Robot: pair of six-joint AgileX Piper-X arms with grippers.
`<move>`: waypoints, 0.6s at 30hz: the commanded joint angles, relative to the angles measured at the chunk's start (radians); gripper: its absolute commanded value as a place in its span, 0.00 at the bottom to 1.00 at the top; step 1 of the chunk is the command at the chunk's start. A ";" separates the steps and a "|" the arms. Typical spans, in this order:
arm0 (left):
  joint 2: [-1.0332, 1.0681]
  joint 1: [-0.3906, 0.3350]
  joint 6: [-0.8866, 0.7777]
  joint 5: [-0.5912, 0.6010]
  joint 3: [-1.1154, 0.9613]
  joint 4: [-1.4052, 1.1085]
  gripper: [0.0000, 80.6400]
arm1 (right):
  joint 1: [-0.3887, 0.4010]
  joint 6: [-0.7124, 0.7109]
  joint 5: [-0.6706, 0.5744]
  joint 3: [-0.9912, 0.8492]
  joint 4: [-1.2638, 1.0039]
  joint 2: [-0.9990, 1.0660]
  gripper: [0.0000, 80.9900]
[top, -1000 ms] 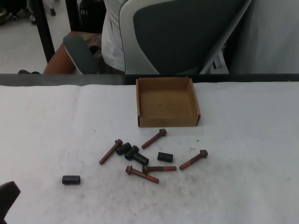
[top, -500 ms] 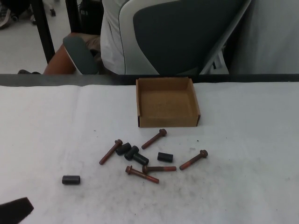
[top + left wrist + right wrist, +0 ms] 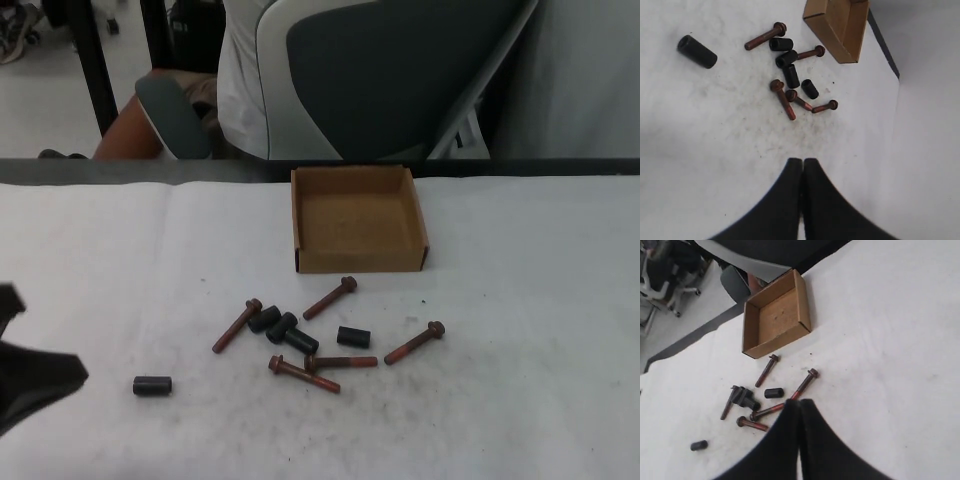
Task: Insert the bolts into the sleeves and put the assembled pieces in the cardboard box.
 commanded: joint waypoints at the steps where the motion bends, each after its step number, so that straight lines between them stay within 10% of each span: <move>1: 0.062 0.000 0.000 -0.007 -0.040 0.002 0.01 | 0.000 -0.168 -0.007 -0.122 0.051 0.166 0.00; 8: 0.271 -0.096 0.000 -0.105 -0.147 0.026 0.01 | 0.056 -0.511 -0.053 -0.307 0.160 0.439 0.00; 18: 0.482 -0.199 -0.024 -0.154 -0.213 -0.177 0.01 | 0.109 -0.563 -0.251 -0.382 0.209 0.635 0.00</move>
